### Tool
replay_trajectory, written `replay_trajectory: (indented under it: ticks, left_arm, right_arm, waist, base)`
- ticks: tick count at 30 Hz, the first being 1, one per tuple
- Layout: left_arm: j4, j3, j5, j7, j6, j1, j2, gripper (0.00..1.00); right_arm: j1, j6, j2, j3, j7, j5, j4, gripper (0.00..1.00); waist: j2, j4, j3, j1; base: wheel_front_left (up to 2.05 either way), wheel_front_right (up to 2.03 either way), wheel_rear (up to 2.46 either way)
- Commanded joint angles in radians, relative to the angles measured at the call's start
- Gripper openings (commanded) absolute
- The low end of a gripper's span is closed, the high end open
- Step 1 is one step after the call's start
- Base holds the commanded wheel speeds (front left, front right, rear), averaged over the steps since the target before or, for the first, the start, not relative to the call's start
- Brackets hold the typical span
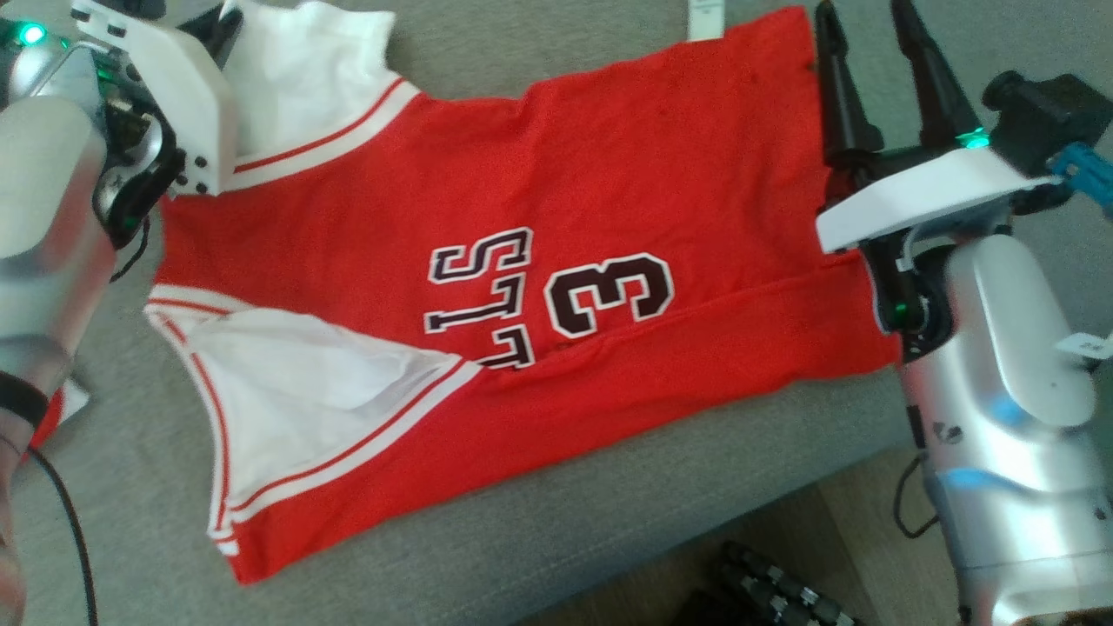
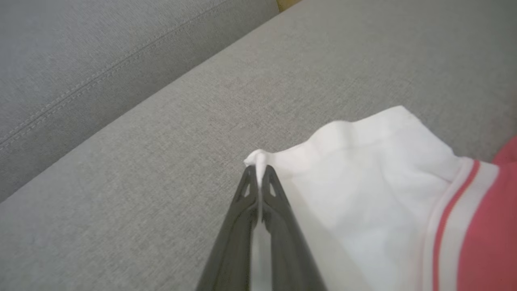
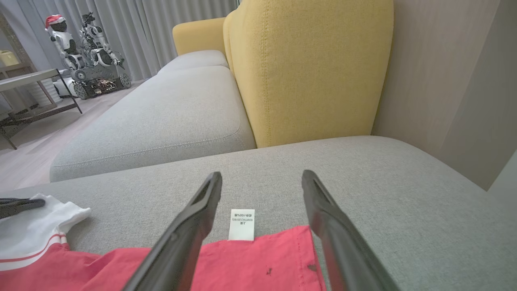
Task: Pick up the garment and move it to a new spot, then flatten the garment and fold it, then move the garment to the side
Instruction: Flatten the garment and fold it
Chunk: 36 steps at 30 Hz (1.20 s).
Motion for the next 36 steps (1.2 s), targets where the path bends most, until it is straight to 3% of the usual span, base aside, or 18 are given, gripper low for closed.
replay_trajectory:
  ticks: [1, 9, 19, 26, 36]
  left_arm:
    - [-0.040, 0.020, -0.025, -0.047, 0.002, -0.074, 0.039, 0.00]
    - [-0.116, 0.024, -0.117, -0.174, 0.002, -0.054, 0.036, 0.00]
    - [-0.233, -0.010, -0.134, -0.236, 0.002, 0.007, 0.015, 0.00]
    - [-0.290, -0.039, -0.110, -0.232, 0.017, 0.016, 0.002, 0.00]
    - [-0.344, -0.041, -0.112, -0.230, 0.031, 0.011, 0.003, 0.00]
  right_arm:
    - [-0.023, 0.002, -0.008, -0.007, 0.012, -0.013, -0.025, 1.00]
    - [-0.038, 0.002, -0.073, -0.035, 0.098, 0.006, 0.019, 1.00]
    - [-0.071, 0.002, -0.183, -0.057, 0.222, 0.049, 0.149, 1.00]
    - [-0.135, 0.002, -0.237, -0.066, 0.296, 0.056, 0.278, 1.00]
    - [-0.227, 0.002, -0.267, -0.063, 0.297, 0.043, 0.443, 1.00]
  waist:
    - [0.0000, 0.033, -0.014, -0.0001]
    - [0.0000, 0.135, -0.058, -0.0001]
    - [0.0000, 0.228, -0.080, -0.0001]
    - [0.0000, 0.257, -0.056, -0.0001]
    - [0.0000, 0.274, -0.027, -0.0001]
  base:
    - [0.00, 0.00, 0.00]
    - [0.00, 0.00, 0.00]
    - [0.00, 0.00, 0.00]
    - [0.00, 0.00, 0.00]
    - [0.00, 0.00, 0.00]
